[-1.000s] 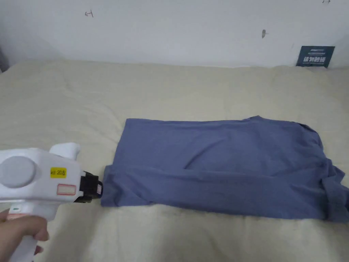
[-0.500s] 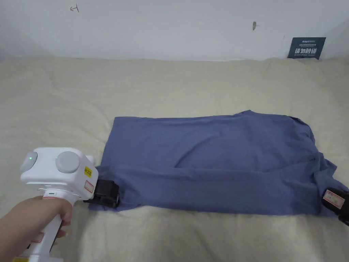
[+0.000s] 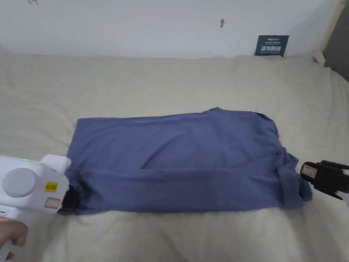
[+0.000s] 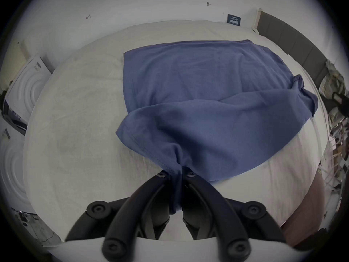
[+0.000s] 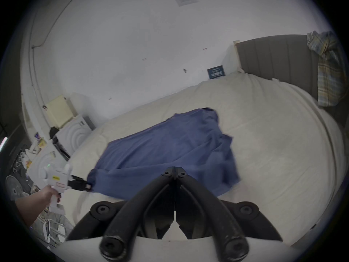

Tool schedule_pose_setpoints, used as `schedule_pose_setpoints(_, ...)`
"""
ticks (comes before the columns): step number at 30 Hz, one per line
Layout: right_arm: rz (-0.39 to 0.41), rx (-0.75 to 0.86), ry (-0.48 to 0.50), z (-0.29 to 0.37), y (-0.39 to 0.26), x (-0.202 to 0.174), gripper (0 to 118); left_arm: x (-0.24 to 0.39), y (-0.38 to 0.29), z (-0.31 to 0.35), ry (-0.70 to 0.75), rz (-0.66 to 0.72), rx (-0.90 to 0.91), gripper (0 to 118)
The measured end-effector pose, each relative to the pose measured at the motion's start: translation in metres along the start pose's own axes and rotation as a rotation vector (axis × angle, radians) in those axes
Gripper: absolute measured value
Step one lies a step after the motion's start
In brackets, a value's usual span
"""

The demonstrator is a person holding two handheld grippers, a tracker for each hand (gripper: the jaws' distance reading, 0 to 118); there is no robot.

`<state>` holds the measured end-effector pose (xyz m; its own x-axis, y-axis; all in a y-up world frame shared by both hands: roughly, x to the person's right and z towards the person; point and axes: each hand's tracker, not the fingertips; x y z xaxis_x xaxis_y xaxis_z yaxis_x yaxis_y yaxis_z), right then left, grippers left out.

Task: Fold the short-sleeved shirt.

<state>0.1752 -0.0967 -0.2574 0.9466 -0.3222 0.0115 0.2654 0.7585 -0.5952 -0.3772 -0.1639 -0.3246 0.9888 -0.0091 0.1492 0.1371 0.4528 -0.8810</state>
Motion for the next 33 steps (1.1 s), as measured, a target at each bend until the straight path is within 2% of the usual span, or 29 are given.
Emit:
schedule_pose_setpoints(1, -0.006, -0.063, -0.026, -0.010, 0.011, 0.008, 0, -0.001, 0.002, 0.002, -0.006, 0.005, 0.005, 10)
schedule_pose_setpoints(2, -0.008, -0.128, -0.037, -0.023, 0.020, 0.014, 23, -0.002, 0.003, 0.005, -0.006, 0.002, 0.016, 10)
schedule_pose_setpoints(4, -0.027, -0.195, -0.064, -0.044, 0.030, 0.028, 93, 0.010, 0.000, 0.018, -0.007, -0.004, 0.031, 10)
schedule_pose_setpoints(5, -0.006, -0.262, -0.075, -0.059, 0.031, 0.031, 110, 0.011, 0.001, 0.019, -0.010, -0.002, 0.031, 10)
schedule_pose_setpoints(7, -0.011, -0.425, -0.144, -0.088, 0.030, 0.037, 110, 0.009, 0.003, 0.021, -0.021, 0.017, 0.035, 10)
schedule_pose_setpoints(8, -0.011, -0.435, -0.168, -0.096, 0.027, 0.040, 109, 0.008, 0.004, 0.022, -0.025, 0.031, 0.043, 10)
schedule_pose_setpoints(13, -0.053, -0.455, -0.141, -0.125, 0.021, 0.041, 107, 0.005, 0.004, 0.021, -0.040, 0.067, 0.043, 10)
schedule_pose_setpoints(14, -0.058, -0.477, -0.135, -0.127, 0.020, 0.038, 83, 0.006, 0.003, 0.019, -0.040, 0.065, 0.032, 10)
schedule_pose_setpoints(15, -0.053, -0.478, -0.144, -0.126, 0.018, 0.038, 38, 0.002, 0.003, 0.016, -0.037, 0.066, 0.027, 10)
schedule_pose_setpoints(16, -0.056, -0.475, -0.146, -0.127, 0.016, 0.036, 2, 0.001, 0.003, 0.014, -0.035, 0.070, 0.023, 10)
schedule_pose_setpoints(19, -0.046, -0.474, -0.146, -0.124, 0.013, 0.037, 2, -0.004, 0.000, 0.009, -0.045, 0.106, 0.009, 10)
schedule_pose_setpoints(21, -0.006, -0.448, -0.136, -0.117, 0.017, 0.036, 2, -0.005, -0.001, 0.009, -0.051, 0.122, 0.013, 10)
schedule_pose_setpoints(26, 0.049, -0.448, -0.108, -0.096, 0.031, 0.027, 2, -0.001, 0.002, 0.020, -0.033, 0.077, 0.013, 10)
schedule_pose_setpoints(33, 0.053, -0.450, -0.052, -0.048, 0.041, 0.019, 2, -0.009, -0.001, 0.055, -0.070, 0.069, 0.012, 10)
